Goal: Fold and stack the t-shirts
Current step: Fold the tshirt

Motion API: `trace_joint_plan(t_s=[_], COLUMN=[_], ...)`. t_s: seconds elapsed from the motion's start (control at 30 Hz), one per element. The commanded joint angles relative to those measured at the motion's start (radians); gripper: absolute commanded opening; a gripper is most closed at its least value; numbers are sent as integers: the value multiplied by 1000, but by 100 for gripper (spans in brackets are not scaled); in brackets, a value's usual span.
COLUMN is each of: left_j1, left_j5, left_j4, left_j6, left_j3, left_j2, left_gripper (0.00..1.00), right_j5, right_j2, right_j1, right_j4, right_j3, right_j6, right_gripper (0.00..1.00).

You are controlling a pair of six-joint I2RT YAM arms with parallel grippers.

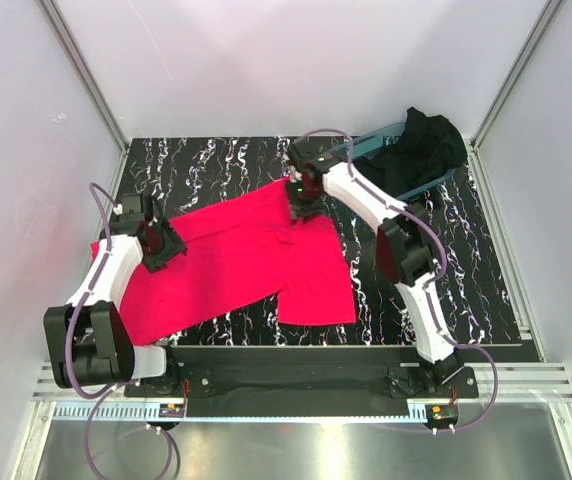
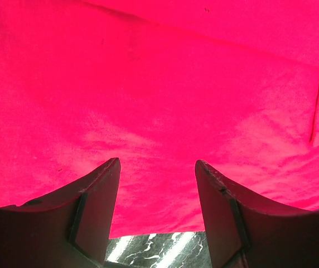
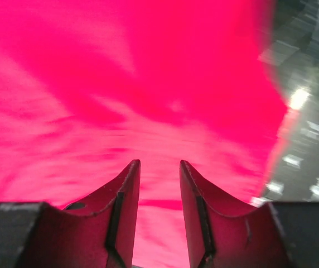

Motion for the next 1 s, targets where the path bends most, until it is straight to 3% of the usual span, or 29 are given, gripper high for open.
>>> trace_joint_plan(t_s=[0.0, 0.2, 0.97], left_j1=[-3, -1, -1], left_j5=[11, 8, 12], left_j4=[12, -6, 6], left_j6=[15, 21, 29], left_j3=[0, 3, -26], left_j2=[-36, -59, -61], left_gripper=[61, 61, 61], right_j5=[-93, -134, -71], right_j2=[21, 144, 295], right_j1=[106, 172, 212], right_j4=[69, 51, 46], right_j3=[124, 281, 364], right_j6=[-32, -41, -95], right_gripper=[41, 41, 38])
